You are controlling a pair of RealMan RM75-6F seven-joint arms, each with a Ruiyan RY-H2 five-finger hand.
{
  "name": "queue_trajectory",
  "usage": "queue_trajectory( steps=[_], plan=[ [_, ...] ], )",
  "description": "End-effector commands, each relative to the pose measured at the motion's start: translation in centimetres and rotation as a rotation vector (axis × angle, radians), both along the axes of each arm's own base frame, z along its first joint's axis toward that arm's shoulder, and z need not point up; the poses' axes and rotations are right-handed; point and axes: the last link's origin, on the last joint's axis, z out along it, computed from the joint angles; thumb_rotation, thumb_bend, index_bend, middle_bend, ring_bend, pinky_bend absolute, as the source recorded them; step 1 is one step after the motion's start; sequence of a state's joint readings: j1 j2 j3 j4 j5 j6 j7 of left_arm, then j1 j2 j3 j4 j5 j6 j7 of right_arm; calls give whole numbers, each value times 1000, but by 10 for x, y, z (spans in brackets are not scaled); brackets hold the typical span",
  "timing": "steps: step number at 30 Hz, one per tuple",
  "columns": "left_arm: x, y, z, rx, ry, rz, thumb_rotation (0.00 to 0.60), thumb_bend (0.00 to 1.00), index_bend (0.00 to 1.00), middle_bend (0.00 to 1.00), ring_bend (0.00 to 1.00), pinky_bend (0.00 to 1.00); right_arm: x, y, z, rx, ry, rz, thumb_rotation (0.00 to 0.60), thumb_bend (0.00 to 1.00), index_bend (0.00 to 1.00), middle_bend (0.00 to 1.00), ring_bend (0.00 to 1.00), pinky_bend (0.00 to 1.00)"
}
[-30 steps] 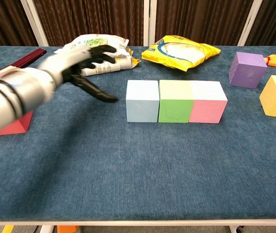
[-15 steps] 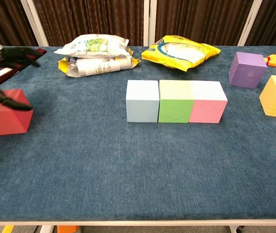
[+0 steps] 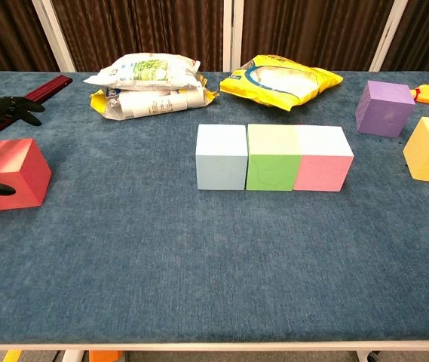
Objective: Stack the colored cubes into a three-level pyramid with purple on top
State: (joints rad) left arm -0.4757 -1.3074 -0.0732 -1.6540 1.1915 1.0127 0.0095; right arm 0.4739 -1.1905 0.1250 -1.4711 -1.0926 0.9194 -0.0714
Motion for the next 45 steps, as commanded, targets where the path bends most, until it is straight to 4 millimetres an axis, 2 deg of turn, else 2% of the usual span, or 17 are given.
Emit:
queue_trajectory(
  steps=[1,7,14,21,31,40,45],
  plan=[
    [-4,3,-6,2,0,-11,600,92,57,120,0,20,2,-2,-4,2,-8,8,600,0,0,211,0,0],
    [-10,7,-5,1,-8,-3,600,98,58,128,0,20,1,-4,-4,-8,-25,22,600,0,0,227,0,0],
    [-6,8,-3,-14,-25,0,600,102,58,129,0,20,5,-4,-3,9,-6,51,600,0,0,273,0,0],
    [-8,15,-2,-21,-34,51,600,102,58,129,0,20,14,-8,-8,24,11,84,600,41,0,377,0,0],
    [-13,9,9,-11,1,54,600,105,58,128,0,20,13,-10,-10,28,4,80,600,65,0,398,0,0],
    [-29,6,19,-4,30,96,600,104,58,131,0,20,16,-10,-3,1,-31,98,600,85,0,424,0,0],
    [-27,10,18,-5,12,100,600,173,59,192,0,20,18,-11,3,-14,-58,102,600,85,0,422,0,0]
  ],
)
